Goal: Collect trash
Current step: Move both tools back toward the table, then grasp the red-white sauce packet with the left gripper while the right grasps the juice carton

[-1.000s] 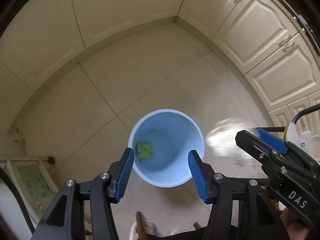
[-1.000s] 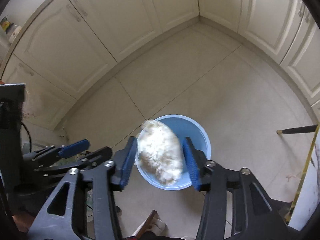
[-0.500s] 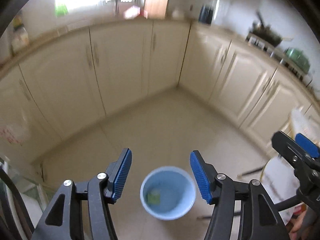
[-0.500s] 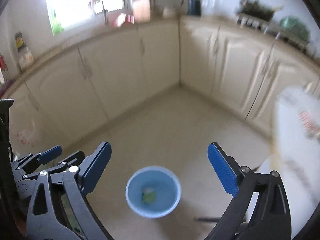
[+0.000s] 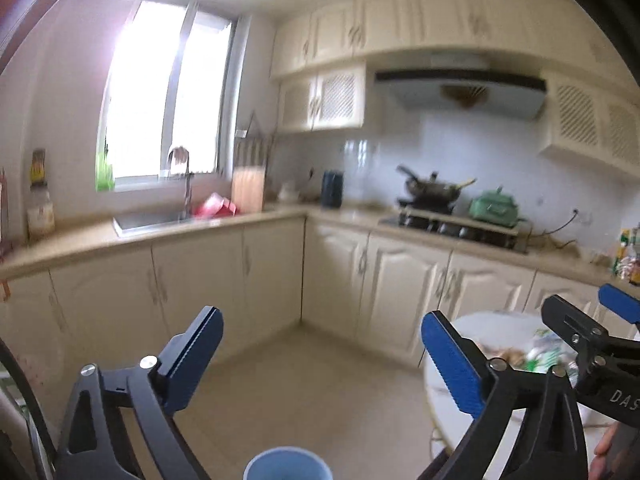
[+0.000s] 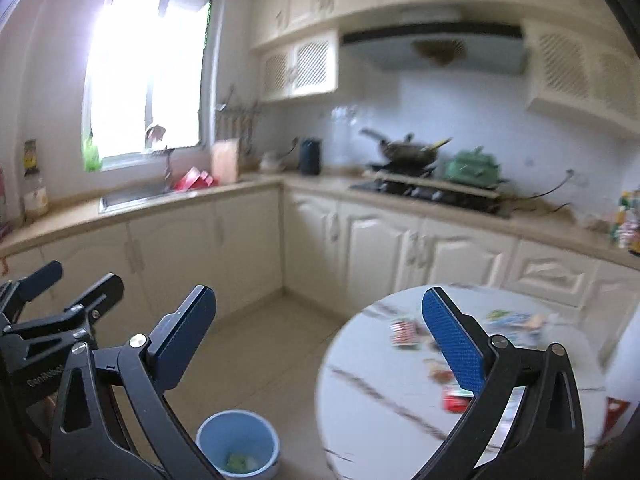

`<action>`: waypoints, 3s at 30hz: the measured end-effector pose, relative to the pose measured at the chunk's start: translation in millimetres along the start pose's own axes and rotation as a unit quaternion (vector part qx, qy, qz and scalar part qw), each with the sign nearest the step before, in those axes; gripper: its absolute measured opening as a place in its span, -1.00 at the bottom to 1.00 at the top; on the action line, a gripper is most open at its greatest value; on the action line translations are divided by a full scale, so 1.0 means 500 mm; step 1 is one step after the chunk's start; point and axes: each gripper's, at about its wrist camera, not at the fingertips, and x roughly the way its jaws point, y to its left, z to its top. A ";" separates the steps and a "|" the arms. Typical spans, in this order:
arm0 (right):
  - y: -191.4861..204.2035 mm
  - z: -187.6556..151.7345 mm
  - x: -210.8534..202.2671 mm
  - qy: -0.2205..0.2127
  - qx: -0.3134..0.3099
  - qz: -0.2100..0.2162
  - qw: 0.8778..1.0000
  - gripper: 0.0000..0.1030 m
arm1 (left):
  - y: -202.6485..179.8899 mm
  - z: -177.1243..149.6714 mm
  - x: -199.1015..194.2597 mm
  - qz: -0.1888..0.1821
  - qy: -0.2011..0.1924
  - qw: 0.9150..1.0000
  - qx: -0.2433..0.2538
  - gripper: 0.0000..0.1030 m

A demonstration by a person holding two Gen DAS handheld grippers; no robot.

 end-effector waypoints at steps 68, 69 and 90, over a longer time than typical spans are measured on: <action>-0.721 -0.167 0.289 0.206 0.065 -0.110 0.970 1.00 | -0.465 -0.209 0.849 -0.188 0.330 0.917 0.120 -0.69; -0.721 -0.169 0.301 0.213 0.058 -0.104 0.970 1.00 | -0.459 -0.209 0.847 -0.193 0.331 0.916 0.117 -0.75; -0.676 -0.172 0.388 0.268 -0.010 -0.042 0.962 -0.11 | -0.322 -0.124 0.656 -0.261 0.288 0.918 0.081 -0.82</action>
